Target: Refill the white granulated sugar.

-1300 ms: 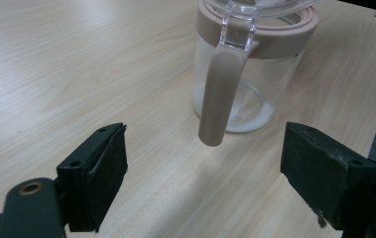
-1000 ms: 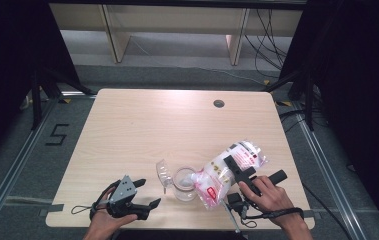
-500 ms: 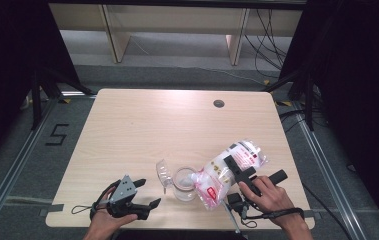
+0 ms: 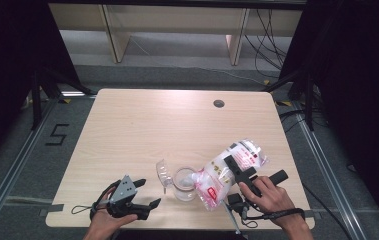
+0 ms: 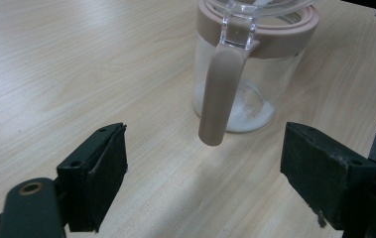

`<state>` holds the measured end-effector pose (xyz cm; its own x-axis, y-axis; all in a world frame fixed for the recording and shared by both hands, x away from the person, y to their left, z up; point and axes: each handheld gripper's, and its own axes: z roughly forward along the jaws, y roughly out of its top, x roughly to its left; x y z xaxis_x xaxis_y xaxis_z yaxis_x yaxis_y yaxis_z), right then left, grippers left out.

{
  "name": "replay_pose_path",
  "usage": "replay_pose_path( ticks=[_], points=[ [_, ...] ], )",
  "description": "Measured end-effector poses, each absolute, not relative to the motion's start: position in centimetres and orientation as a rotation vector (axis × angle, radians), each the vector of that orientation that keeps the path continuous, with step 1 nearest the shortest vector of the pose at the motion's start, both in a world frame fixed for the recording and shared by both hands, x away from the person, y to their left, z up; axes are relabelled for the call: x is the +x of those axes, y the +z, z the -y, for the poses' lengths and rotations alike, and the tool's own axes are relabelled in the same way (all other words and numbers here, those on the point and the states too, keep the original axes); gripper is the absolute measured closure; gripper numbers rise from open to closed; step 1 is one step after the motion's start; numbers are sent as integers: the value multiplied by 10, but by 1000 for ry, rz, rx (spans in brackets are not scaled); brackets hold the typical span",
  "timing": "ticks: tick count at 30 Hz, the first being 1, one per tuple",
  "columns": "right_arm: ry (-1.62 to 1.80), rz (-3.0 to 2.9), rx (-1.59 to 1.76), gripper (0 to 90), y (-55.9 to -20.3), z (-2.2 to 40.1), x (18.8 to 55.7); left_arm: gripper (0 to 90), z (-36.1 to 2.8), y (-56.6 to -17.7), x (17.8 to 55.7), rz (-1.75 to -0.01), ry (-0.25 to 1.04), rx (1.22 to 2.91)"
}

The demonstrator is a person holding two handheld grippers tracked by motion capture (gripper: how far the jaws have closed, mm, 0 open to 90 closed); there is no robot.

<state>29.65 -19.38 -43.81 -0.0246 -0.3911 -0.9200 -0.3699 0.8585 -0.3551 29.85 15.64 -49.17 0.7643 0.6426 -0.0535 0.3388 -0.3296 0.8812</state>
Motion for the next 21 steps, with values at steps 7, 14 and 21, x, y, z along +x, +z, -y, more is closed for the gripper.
replay_pose_path(
  ticks=[7,14,21],
  points=[
    [-62,-1636,-644,516,-437,193,297,179,-157,-492,299,-743,375,1945],
    [-102,-1635,-662,518,-436,192,297,179,-156,-493,298,-778,354,1927],
    [-66,-1630,-652,521,-436,193,296,179,-156,-492,298,-776,357,1928]
  ],
)
